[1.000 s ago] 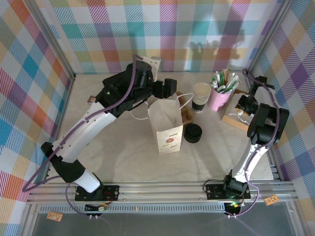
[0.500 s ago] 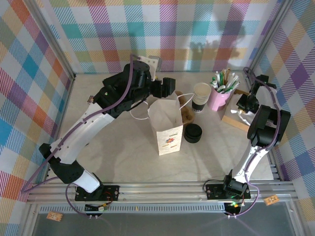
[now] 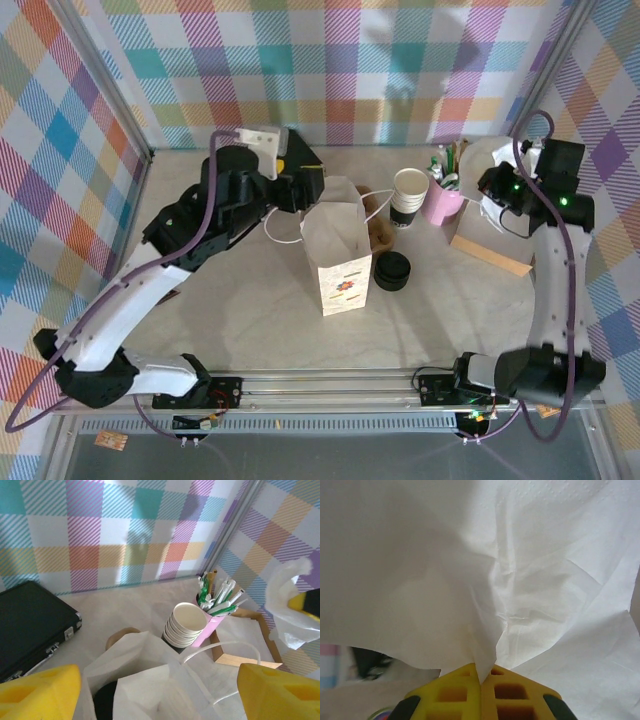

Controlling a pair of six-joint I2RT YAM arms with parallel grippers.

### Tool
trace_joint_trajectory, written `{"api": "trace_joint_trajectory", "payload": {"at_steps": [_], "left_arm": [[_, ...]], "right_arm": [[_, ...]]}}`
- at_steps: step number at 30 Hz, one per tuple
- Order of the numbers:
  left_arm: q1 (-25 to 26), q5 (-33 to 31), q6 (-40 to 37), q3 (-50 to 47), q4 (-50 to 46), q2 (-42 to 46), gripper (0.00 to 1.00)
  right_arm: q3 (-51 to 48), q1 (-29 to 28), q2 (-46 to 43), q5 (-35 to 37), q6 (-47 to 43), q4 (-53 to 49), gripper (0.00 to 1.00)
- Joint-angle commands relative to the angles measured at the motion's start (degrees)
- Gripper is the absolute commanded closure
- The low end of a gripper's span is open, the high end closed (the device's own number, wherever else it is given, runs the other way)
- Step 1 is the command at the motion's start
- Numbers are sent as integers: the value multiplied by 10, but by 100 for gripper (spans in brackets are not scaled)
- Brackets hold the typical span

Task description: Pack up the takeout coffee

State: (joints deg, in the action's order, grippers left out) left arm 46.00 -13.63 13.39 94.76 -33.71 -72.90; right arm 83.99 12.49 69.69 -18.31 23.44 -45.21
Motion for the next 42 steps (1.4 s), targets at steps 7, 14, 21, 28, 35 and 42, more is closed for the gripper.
{"api": "trace_joint_trajectory", "payload": {"at_steps": [7,14,21,28,35,42], "left_arm": [[-8,-69,-8,-66,-1,93,19],[-10,-112,9,-92,-10,143,19],[-10,-129,23,-100,-20,171,19],[-9,-132,42,-119,-26,192,19],[-10,-133,47,-118,-25,185,20],[-10,-138,53,-117,-22,182,20]], "right_arm": [[-17,-130,-155,-196,118,212,100],[10,-349,-93,-214,223,363,100],[-13,-474,-33,-152,201,318,100],[-108,-472,-65,-24,169,220,100],[-69,-473,8,-69,177,180,100],[44,-484,99,10,114,11,99]]}}
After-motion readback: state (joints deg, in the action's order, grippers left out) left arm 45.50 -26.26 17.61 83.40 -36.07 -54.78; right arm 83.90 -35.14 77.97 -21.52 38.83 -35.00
